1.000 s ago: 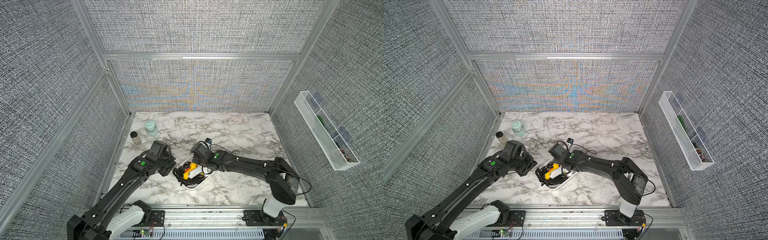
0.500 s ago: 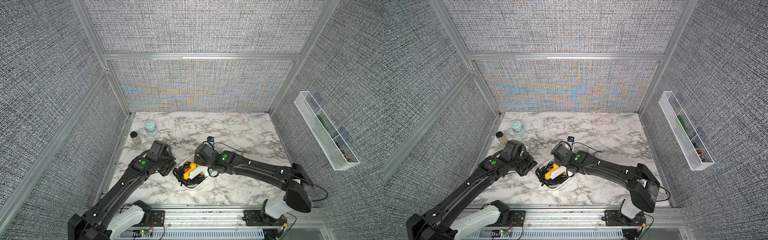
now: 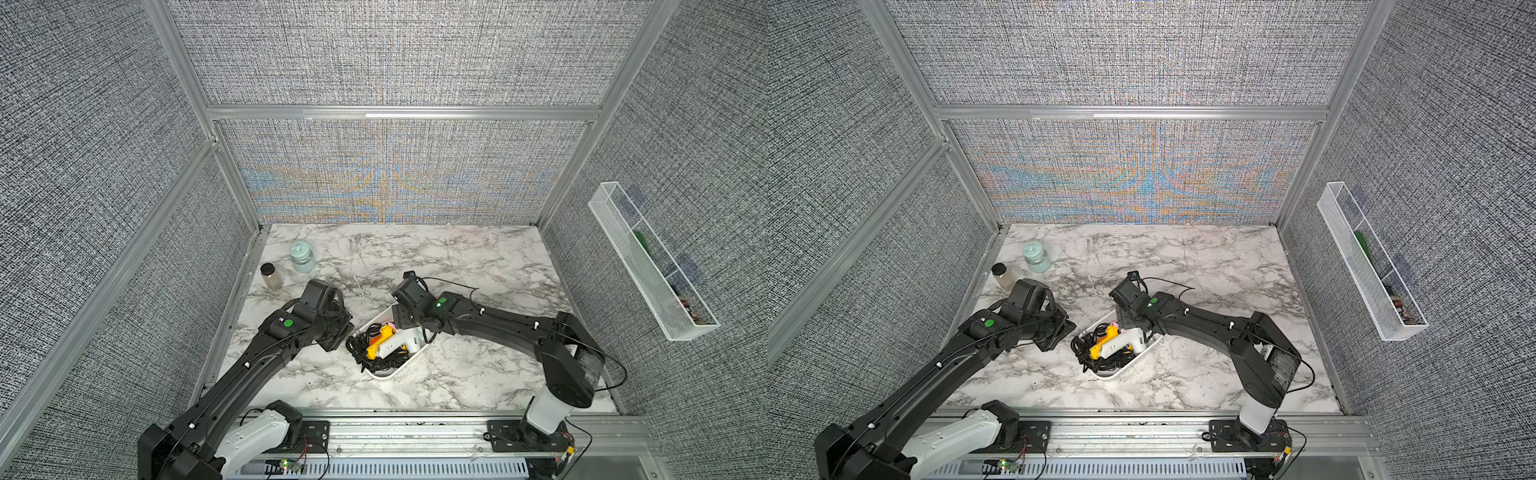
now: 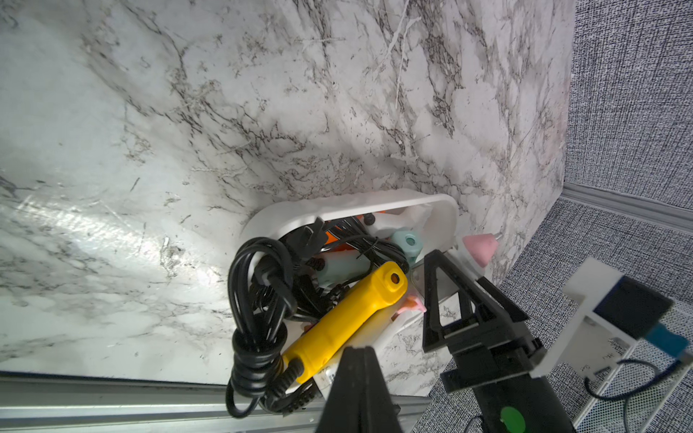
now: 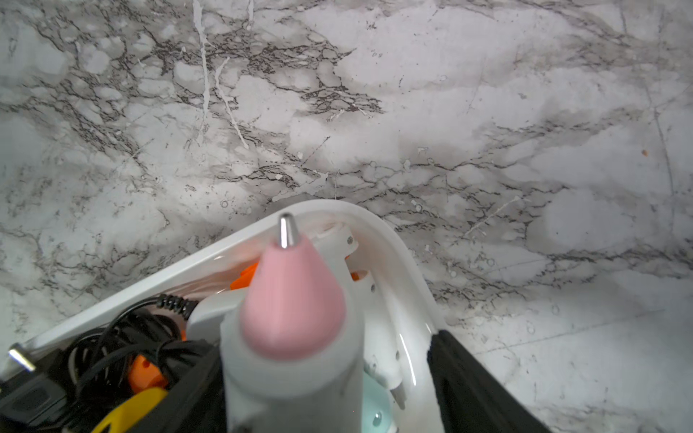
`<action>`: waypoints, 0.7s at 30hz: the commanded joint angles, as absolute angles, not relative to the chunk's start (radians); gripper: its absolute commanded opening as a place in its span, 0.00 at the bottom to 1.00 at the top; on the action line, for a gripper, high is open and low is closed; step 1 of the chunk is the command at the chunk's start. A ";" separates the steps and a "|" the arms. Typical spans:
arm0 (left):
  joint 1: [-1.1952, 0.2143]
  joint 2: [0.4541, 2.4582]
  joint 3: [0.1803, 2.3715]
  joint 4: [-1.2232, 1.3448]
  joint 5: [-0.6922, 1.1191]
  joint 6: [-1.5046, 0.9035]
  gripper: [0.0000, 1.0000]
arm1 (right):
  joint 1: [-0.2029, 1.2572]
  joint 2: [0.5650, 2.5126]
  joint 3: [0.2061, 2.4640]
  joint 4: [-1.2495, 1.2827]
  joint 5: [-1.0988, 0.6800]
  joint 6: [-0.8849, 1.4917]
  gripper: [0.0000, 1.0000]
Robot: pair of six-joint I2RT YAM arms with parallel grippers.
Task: Put the hot melt glue gun into the storage box
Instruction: Place the hot melt adhesive gun in the storage box.
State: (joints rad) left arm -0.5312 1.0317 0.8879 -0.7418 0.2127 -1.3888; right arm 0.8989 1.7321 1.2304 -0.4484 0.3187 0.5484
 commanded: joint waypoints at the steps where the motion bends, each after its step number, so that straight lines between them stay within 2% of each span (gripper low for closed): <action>1: -0.531 1.030 0.892 -0.747 0.214 -1.379 0.00 | 0.892 1.770 1.267 -0.410 0.273 0.443 0.75; 4: -0.531 1.029 0.892 -0.748 0.213 -1.378 0.00 | 0.891 1.801 1.300 -0.416 0.256 0.414 0.61; 8: -0.529 1.021 0.892 -0.755 0.203 -1.376 0.00 | 0.892 1.801 1.330 -0.464 0.275 0.389 0.35; 11: -0.529 1.022 0.890 -0.752 0.201 -1.374 0.00 | 0.893 1.789 1.367 -0.526 0.314 0.349 0.22; 15: -0.529 1.035 0.892 -0.744 0.215 -1.373 0.00 | 0.896 1.809 1.455 -0.635 0.354 0.274 0.15; 21: -0.529 1.047 0.893 -0.740 0.226 -1.371 0.00 | 0.913 1.902 1.561 -0.781 0.383 0.182 0.12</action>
State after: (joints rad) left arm -0.5293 1.0451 0.8879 -0.7422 0.2173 -1.3846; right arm 0.9073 1.8755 1.5364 -0.6716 0.3550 0.2523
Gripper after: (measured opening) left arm 0.071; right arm 0.494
